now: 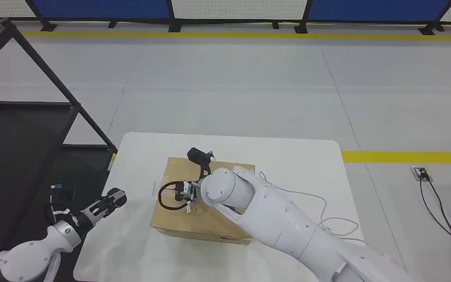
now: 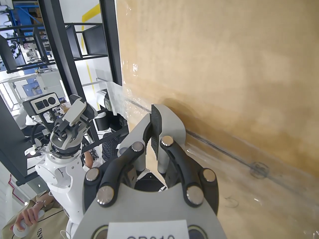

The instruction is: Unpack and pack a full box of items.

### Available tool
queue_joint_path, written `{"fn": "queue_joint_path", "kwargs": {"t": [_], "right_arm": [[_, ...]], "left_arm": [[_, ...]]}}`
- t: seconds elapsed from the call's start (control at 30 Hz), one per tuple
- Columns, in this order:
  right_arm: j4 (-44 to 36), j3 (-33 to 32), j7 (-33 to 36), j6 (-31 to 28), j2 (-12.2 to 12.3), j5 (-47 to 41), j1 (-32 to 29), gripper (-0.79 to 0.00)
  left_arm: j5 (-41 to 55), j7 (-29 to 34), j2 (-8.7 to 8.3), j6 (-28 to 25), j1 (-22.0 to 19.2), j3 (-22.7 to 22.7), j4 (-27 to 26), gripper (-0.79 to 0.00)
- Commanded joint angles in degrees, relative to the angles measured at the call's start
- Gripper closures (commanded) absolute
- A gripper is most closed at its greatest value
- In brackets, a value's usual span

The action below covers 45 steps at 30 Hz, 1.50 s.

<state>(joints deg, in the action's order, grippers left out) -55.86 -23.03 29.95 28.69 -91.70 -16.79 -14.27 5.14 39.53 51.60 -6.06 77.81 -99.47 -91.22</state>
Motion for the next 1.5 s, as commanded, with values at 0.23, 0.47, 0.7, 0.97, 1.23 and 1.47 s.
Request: {"fn": "queue_joint_path", "kwargs": {"t": [0.23, 0.47, 0.7, 0.97, 1.23, 1.47], "right_arm": [[-2.73, -2.53, 6.75, 1.2, 1.55, 4.17, -0.93, 0.0], [-13.3, -8.59, 5.56, 7.75, 6.24, 11.32, -6.34, 0.0], [-22.72, -14.3, 5.7, 16.46, 10.02, 16.93, -13.01, 0.0], [-30.33, -21.7, 6.92, 22.08, 13.58, 21.26, -19.71, 0.0], [-35.37, -27.8, 5.43, 25.48, 15.75, 23.77, -25.46, 0.0], [-41.23, -33.44, 4.08, 25.63, 17.53, 25.01, -32.13, 0.0]], "left_arm": [[-0.84, 0.65, 0.04, 0.63, -1.54, 1.22, -0.74, 0.0], [-2.11, 1.32, 0.14, 1.48, -3.5, 3.36, -1.48, 0.0], [-3.17, 1.72, 0.24, 2.05, -5.13, 5.08, -1.98, 0.0], [-4.07, 2.32, 0.35, 2.38, -6.51, 6.86, -2.05, 0.0], [-4.53, 2.62, 0.38, 2.46, -7.05, 7.4, -2.34, 0.0], [-5.12, 2.73, 0.41, 2.75, -7.45, 8.03, -2.85, 0.0]]}}
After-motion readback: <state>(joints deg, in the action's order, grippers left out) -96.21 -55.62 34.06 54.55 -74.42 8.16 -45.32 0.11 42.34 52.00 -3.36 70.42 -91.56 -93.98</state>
